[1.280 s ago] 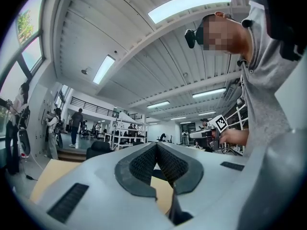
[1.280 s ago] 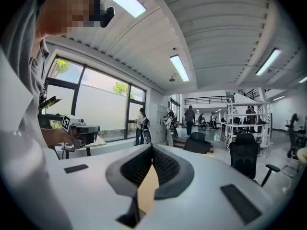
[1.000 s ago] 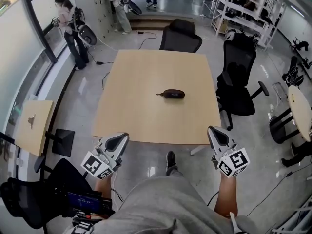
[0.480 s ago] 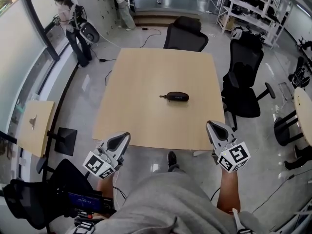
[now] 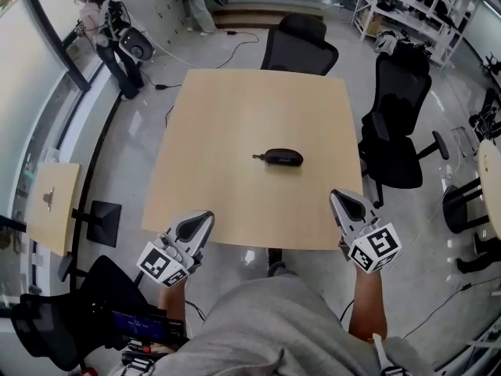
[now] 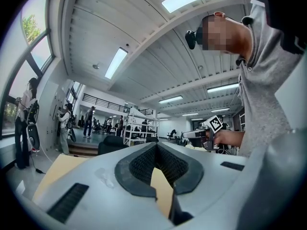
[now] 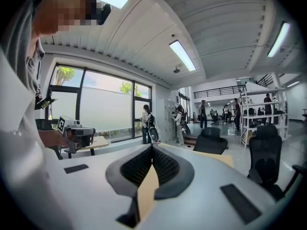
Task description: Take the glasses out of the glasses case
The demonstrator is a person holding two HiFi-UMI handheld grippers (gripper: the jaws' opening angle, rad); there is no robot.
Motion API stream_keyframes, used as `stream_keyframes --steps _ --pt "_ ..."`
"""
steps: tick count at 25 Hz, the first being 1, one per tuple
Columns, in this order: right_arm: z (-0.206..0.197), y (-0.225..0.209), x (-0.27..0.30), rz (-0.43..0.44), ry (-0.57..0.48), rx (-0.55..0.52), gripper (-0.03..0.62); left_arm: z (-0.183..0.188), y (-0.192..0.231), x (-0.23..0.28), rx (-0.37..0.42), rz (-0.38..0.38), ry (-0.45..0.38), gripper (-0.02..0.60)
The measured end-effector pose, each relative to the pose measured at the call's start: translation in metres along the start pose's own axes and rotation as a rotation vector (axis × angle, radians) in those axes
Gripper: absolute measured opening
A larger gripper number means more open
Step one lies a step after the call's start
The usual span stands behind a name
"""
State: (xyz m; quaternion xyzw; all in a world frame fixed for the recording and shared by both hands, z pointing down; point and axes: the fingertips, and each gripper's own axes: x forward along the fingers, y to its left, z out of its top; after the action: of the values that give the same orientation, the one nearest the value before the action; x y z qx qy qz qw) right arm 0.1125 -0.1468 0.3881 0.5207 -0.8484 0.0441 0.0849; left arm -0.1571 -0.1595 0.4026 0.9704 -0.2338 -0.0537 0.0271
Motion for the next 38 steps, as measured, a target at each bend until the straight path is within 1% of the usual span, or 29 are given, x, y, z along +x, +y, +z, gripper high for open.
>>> stream_keyframes --steps 14,18,21,23,27,38 --pt "-0.023 -0.071 0.087 0.067 0.046 0.062 0.008 -0.039 0.059 0.083 -0.063 0.020 0.046 0.006" --pt "-0.031 -0.101 0.104 0.095 0.070 0.083 0.008 -0.053 0.071 0.122 -0.081 0.016 0.067 0.006" --pt "-0.039 -0.129 0.121 0.130 0.105 0.114 0.008 -0.067 0.082 0.156 -0.109 0.033 0.108 0.006" --pt "-0.048 -0.142 0.139 0.144 0.118 0.127 0.008 -0.078 0.096 0.174 -0.122 0.027 0.128 0.005" --pt "-0.068 -0.142 0.173 0.150 0.165 0.137 0.008 -0.103 0.122 0.183 -0.144 0.016 0.160 0.006" --pt "-0.106 -0.149 0.237 0.212 0.251 0.151 0.008 -0.156 0.162 0.208 -0.221 0.027 0.223 0.006"
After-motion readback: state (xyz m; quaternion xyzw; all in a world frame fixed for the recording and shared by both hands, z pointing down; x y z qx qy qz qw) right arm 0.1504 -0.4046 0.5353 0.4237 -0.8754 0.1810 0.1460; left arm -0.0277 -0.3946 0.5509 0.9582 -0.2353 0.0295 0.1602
